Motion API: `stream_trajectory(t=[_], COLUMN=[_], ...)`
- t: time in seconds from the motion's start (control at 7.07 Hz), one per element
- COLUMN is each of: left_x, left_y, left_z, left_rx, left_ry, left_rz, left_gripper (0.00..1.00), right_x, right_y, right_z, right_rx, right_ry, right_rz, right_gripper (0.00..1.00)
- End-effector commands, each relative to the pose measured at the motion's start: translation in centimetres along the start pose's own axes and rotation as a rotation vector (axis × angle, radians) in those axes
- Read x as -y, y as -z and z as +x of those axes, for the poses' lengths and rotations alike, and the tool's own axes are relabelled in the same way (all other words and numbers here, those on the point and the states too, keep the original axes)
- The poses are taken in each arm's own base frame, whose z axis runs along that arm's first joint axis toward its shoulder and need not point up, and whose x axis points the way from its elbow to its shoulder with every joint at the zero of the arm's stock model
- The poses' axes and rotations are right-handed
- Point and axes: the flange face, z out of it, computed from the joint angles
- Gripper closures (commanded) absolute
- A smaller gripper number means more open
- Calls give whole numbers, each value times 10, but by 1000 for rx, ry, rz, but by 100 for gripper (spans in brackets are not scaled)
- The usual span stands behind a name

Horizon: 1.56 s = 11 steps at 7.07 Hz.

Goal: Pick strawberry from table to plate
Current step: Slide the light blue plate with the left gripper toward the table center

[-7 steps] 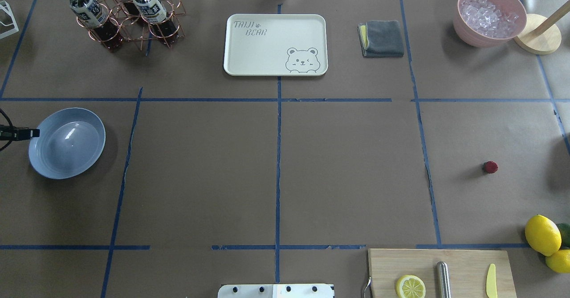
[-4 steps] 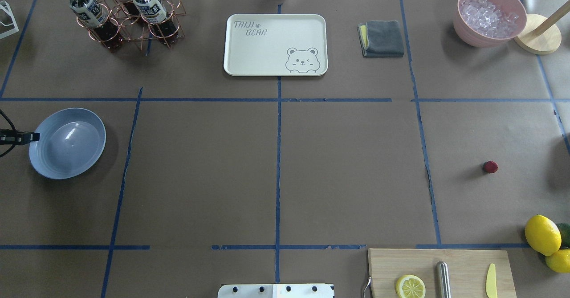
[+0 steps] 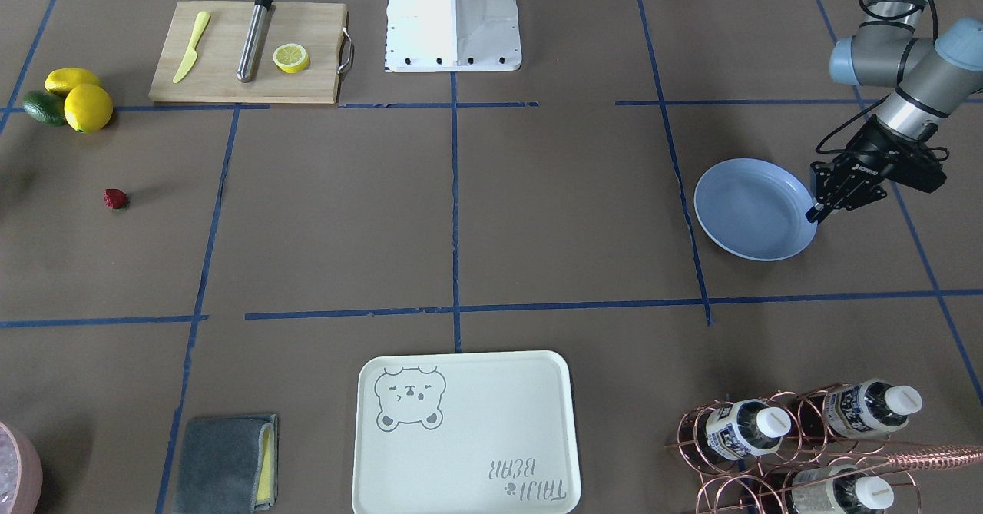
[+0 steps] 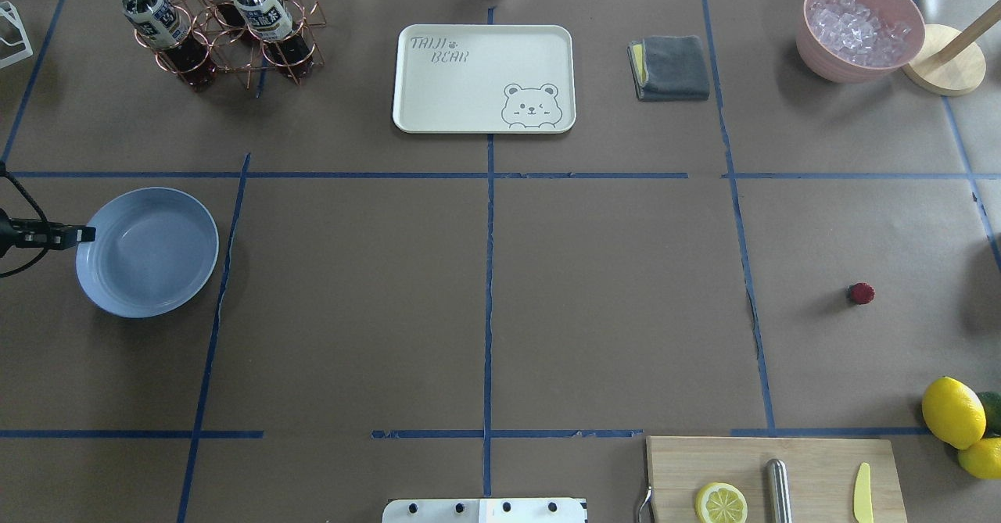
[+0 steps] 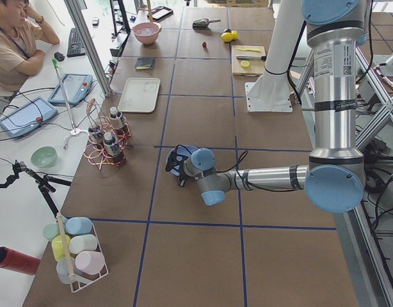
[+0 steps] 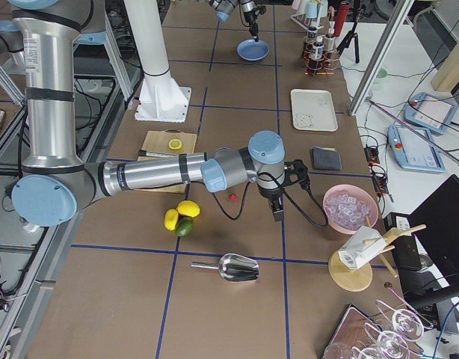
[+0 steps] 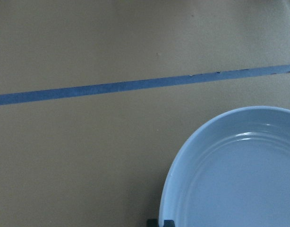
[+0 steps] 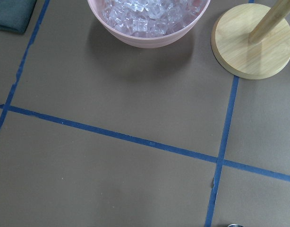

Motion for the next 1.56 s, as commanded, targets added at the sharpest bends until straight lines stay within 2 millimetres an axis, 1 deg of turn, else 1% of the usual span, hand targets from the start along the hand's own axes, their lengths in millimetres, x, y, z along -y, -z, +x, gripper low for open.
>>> stream_trajectory(t=[0.0,0.14,0.28,0.42,0.57,0.71,0.85,1.13,1.27,1.42], left_x=[68,87,96,91,86,50,25,23,23,25], left_y=[25,18,-14,-63,-99,-134,-152,-155,-155,-154], left_z=[112,151,212,291,358,407,416,416,417,423], left_rx=[-49,-83,-117,-115,-101,-101,-78,-74,-76,-87], left_ry=[81,90,111,177,205,211,198,194,191,189], left_rz=[-17,-11,19,1,2,-8,-17,-20,-19,-18], left_gripper=[100,100,100,100,100,100,100,100,94,81], right_x=[-2,-2,-2,-2,-2,-2,-2,-3,-3,-3], right_y=[0,0,1,1,0,0,-1,-1,-1,-1], right_z=[0,0,-1,-1,0,0,1,1,1,1], right_rx=[1,2,2,2,1,1,1,1,1,1], right_ry=[-1,-3,-7,-7,-9,-9,-10,-11,-11,-9], right_rz=[-1,0,1,1,-1,-1,-2,-3,-4,-4], right_gripper=[0,0,0,0,0,0,0,0,0,0])
